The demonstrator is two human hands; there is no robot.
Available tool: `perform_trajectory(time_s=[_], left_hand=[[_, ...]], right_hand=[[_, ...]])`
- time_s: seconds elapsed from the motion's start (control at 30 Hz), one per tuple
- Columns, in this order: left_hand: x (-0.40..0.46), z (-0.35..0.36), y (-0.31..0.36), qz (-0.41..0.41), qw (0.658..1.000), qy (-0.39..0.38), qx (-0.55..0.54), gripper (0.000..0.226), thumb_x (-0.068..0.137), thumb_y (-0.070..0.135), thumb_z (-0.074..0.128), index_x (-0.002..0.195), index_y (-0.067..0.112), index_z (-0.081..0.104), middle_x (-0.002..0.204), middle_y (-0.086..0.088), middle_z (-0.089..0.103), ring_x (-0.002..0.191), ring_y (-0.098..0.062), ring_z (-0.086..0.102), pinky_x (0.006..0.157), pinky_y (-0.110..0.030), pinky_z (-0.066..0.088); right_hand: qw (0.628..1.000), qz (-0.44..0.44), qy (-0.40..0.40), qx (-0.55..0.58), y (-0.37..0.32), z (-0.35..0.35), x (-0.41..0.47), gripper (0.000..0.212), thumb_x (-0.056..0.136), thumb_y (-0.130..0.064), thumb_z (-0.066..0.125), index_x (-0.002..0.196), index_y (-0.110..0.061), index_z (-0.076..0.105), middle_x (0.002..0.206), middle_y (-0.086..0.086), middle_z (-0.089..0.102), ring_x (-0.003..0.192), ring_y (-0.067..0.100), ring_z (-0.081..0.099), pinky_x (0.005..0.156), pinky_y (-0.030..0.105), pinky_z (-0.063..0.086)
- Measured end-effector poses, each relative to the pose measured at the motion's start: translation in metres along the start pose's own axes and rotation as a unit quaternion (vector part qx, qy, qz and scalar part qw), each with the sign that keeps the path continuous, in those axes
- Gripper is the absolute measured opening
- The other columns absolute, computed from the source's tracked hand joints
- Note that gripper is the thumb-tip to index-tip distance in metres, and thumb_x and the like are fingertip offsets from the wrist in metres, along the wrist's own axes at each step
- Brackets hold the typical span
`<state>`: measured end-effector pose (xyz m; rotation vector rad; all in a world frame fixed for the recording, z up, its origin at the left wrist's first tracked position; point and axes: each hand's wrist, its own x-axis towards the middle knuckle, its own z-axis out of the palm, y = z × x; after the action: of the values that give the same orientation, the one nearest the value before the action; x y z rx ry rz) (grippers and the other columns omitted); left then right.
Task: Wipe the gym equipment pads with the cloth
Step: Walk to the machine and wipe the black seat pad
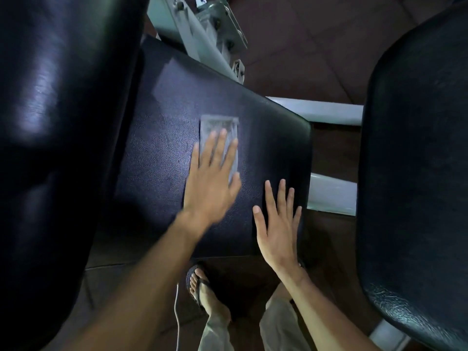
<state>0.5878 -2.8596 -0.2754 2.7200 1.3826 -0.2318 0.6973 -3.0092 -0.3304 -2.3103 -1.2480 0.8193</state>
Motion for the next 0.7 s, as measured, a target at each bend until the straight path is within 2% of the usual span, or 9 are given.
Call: perform_trajectory(time_s=[0.17,0.3,0.37,0.43,0.5,0.57,0.7], left_hand=[[-0.102,0.02,0.03,0.021,0.999,-0.025,-0.018,0.067,0.103,0.045,0.031,0.161,0.017,0.012,0.169,-0.008,0.001,0.157,-0.025,0.0,0.125,-0.049,0.008],[-0.086,0.003,0.013,0.049,0.993,0.022,-0.109,0.055,0.105,0.039,0.03,0.156,0.018,0.032,0.167,-0.004,0.02,0.154,-0.019,0.02,0.125,-0.043,0.013],[-0.066,-0.008,-0.008,0.014,0.986,0.073,-0.15,0.05,0.104,0.033,0.033,0.152,0.017,0.04,0.165,-0.006,0.026,0.152,-0.02,0.025,0.124,-0.042,0.014],[-0.049,-0.011,-0.029,-0.046,0.985,0.099,-0.136,0.049,0.104,0.029,0.033,0.15,0.013,0.042,0.164,-0.008,0.026,0.153,-0.025,0.022,0.124,-0.041,0.011],[-0.04,-0.008,-0.042,-0.089,0.988,0.092,-0.084,0.051,0.105,0.027,0.028,0.152,0.012,0.039,0.165,-0.01,0.023,0.154,-0.026,0.019,0.125,-0.041,0.008],[-0.039,-0.001,-0.043,-0.097,0.992,0.074,-0.029,0.053,0.106,0.029,0.025,0.155,0.013,0.031,0.166,-0.012,0.018,0.155,-0.027,0.014,0.125,-0.043,0.007],[-0.04,0.003,-0.04,-0.104,0.992,0.067,-0.01,0.054,0.106,0.031,0.025,0.158,0.016,0.025,0.168,-0.012,0.011,0.156,-0.027,0.009,0.126,-0.047,0.01]], right_hand=[[1.0,-0.015,-0.009,0.02,0.004,-0.005,-0.001,0.059,0.101,-0.058,0.019,0.156,-0.044,0.002,0.165,-0.014,-0.015,0.152,0.01,-0.02,0.123,0.048,-0.004],[0.996,0.013,0.009,0.084,-0.008,-0.008,-0.002,0.06,0.1,-0.056,0.022,0.157,-0.039,0.01,0.167,-0.012,-0.009,0.152,0.007,-0.016,0.124,0.054,0.0],[0.991,0.017,0.039,0.125,-0.027,-0.009,-0.001,0.061,0.101,-0.054,0.024,0.158,-0.034,0.012,0.168,-0.007,-0.006,0.153,0.008,-0.013,0.125,0.053,0.003],[0.991,-0.015,0.05,0.125,-0.057,-0.003,-0.001,0.06,0.104,-0.046,0.025,0.159,-0.027,0.011,0.168,-0.004,-0.007,0.153,0.01,-0.012,0.125,0.049,0.001],[0.994,-0.049,0.032,0.097,-0.087,0.011,-0.002,0.059,0.105,-0.041,0.022,0.159,-0.022,0.008,0.167,-0.002,-0.011,0.153,0.013,-0.014,0.124,0.046,-0.001],[0.997,-0.061,0.032,0.026,-0.103,0.031,-0.005,0.059,0.105,-0.041,0.017,0.159,-0.018,0.006,0.167,0.003,-0.009,0.154,0.018,-0.011,0.125,0.045,0.0],[0.997,-0.041,0.058,-0.036,-0.083,0.045,-0.02,0.06,0.105,-0.045,0.014,0.159,-0.019,0.006,0.168,0.005,0.001,0.155,0.022,0.0,0.124,0.043,0.003]])
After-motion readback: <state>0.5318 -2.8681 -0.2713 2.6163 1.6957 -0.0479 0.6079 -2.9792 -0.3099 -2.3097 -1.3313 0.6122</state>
